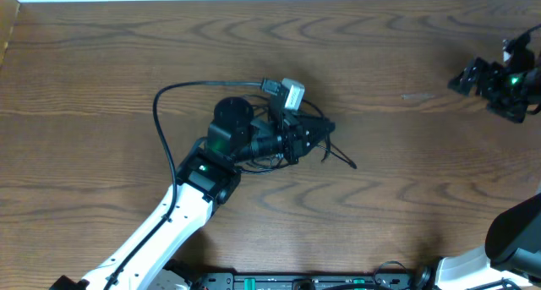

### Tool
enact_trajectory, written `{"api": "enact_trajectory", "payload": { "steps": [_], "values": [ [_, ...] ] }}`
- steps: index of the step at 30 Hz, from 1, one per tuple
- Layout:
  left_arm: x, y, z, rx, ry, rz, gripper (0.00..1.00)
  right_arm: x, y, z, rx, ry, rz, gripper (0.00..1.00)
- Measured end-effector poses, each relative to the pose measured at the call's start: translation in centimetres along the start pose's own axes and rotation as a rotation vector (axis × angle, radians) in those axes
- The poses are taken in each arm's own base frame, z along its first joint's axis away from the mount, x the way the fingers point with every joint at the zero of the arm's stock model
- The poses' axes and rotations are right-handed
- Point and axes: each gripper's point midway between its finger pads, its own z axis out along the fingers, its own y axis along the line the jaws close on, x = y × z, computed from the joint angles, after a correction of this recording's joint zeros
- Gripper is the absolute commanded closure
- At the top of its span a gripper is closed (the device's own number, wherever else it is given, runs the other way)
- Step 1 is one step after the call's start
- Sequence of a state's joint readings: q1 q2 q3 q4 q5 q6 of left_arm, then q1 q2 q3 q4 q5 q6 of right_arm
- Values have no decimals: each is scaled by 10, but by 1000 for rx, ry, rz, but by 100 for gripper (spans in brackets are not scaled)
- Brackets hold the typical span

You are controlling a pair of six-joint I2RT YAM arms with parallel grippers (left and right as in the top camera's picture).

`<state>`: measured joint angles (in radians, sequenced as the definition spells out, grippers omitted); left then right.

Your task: Untangle cables

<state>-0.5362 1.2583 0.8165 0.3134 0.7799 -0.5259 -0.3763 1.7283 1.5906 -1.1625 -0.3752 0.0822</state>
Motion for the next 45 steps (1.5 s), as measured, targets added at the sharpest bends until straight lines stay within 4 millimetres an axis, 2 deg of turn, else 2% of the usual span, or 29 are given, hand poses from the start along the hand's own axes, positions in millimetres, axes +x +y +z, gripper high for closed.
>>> {"api": "enact_trajectory", "payload": {
  "steps": [4,7,10,13,16,21,24,28,34,39,45],
  "values": [
    [-20,-20,0,43,-15,14,85,11,-8,24,-11,23,5,1],
    [-32,-44,0,101,-16,44,85,19,-7,40,-59,39,-14,1],
    [-45,-74,1,169,-21,90,84,28,-3,48,-107,57,-22,1],
    [-53,-95,1,208,-30,121,84,30,1,49,-132,66,-23,1],
    [-54,-103,0,220,-28,127,84,31,4,49,-149,68,-25,1],
    [-48,-101,4,214,-8,121,84,34,7,48,-170,78,-34,1],
    [-41,-85,7,149,12,115,83,39,13,47,-199,95,-56,1],
    [-38,-44,5,-28,14,107,71,43,19,47,-221,110,-91,1],
    [-45,17,-17,-277,-5,116,50,46,27,49,-237,114,-135,1],
    [-47,62,-44,-468,3,124,49,46,35,52,-246,111,-184,1],
    [-37,110,-81,-718,50,117,49,47,48,55,-258,108,-236,1]
  ]
}}
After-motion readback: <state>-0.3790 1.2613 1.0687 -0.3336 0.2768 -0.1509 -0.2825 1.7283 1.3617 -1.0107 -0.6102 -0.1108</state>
